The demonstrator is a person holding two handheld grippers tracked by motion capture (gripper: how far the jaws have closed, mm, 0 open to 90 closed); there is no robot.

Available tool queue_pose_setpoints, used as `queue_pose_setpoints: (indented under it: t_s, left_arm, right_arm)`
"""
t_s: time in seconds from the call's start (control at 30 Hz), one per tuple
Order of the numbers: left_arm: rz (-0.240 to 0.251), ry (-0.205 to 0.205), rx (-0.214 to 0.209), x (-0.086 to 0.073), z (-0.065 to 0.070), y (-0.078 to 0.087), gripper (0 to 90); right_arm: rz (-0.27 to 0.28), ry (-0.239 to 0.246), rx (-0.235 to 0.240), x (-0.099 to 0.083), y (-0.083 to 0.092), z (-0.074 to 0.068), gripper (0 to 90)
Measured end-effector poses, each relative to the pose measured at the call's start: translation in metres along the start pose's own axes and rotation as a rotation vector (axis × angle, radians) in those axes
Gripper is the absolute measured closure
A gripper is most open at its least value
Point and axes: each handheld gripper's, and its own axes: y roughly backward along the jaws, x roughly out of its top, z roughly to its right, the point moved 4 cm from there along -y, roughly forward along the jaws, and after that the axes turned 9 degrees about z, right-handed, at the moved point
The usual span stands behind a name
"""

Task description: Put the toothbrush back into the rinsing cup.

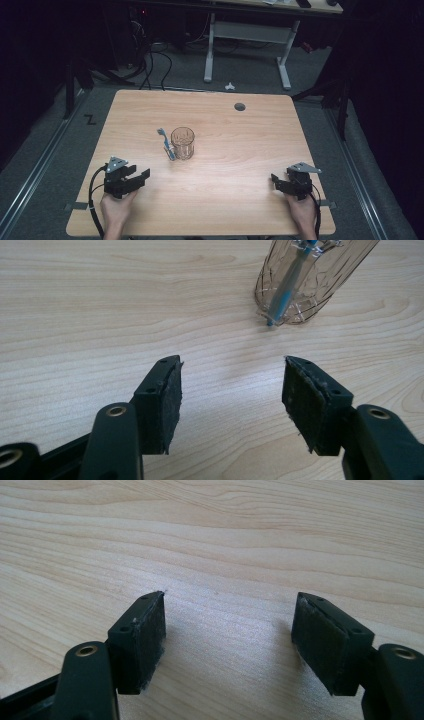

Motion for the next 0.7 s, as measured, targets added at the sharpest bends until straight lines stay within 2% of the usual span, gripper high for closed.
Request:
queue_pose_setpoints:
  t_s: [0.33,0.7]
  left_arm:
    - [-0.022,0.015,0.016,-0.008,-0.005,-0.005,40.8]
    - [-0.037,0.014,0.053,-0.015,-0.009,-0.013,40.6]
  right_arm:
    - [0.000,0.000,0.000,0.000,0.000,0.000,30.1]
    - [0.000,0.000,0.000,0.000,0.000,0.000,30.1]
